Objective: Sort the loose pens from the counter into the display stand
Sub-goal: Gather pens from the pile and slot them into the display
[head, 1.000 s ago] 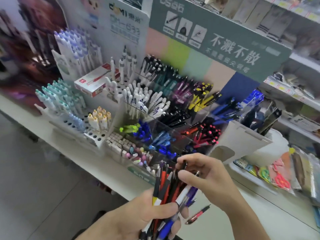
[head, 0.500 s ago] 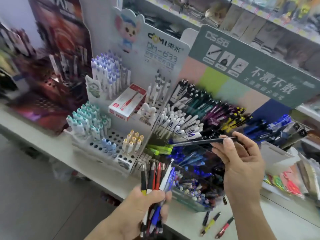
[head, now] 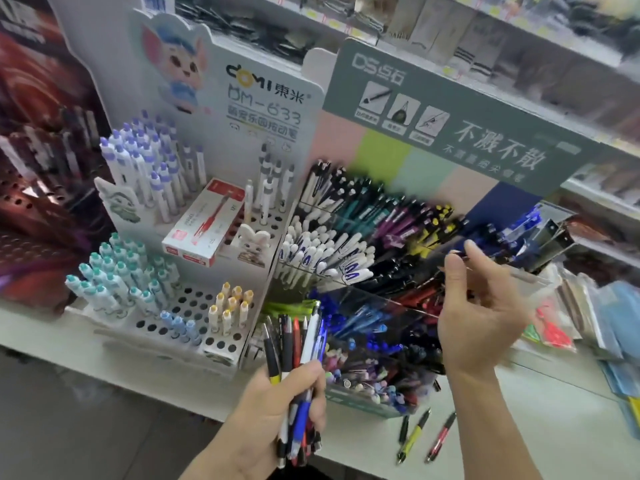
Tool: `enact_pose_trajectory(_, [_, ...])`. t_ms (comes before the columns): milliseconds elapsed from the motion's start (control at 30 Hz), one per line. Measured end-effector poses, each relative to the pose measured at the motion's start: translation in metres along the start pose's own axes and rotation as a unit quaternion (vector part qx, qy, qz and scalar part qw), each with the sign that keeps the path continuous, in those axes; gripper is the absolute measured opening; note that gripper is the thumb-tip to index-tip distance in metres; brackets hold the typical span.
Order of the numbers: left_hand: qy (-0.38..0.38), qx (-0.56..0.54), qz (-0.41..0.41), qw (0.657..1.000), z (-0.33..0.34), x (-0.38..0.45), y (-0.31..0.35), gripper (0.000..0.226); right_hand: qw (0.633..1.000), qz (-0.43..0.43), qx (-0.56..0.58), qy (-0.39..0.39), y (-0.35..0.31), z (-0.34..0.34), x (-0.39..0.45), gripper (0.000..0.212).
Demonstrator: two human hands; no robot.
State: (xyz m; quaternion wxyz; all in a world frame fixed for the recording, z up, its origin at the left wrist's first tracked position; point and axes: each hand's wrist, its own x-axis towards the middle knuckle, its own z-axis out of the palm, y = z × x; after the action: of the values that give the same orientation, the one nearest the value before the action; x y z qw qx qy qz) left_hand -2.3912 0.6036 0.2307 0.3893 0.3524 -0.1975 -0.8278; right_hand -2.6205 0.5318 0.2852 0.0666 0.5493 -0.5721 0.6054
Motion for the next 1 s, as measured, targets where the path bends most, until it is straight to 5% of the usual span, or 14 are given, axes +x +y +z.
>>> enact_pose_trajectory(167, [0.013,0.008,0.002,1.0,0.018,0.019,0.007,0.044,0.983,-0.003,-0.099,-0.157,0.029,0.023,-0.021,0.022])
enact_pose_trajectory(333, [0.025,-0.016,-0.014,0.999,0.036,0.04,0.007,0.041,0.957,0.01,-0.142,-0.253,0.039,0.021,-0.035,0.063])
enact_pose_trajectory(667, [0.02,0.024,-0.008,0.999,0.043,0.045,0.014,0.054,0.979,0.084,-0.027,-0.184,0.026,0.037,-0.019,0.04])
enact_pose_trajectory(833, [-0.048,0.1,-0.029,0.993,0.027,0.044,0.034,0.057,0.981,0.158,0.036,-0.107,-0.013,0.017,-0.017,0.019])
enact_pose_trajectory(900, [-0.063,0.12,-0.042,0.99,0.022,0.041,0.042,0.06,0.966,0.202,0.073,-0.146,-0.03,0.007,-0.024,0.018])
enact_pose_trajectory(1000, [-0.082,0.14,-0.057,0.985,0.018,0.039,0.053,0.063,0.886,0.351,0.157,-0.258,-0.046,0.008,-0.035,0.046])
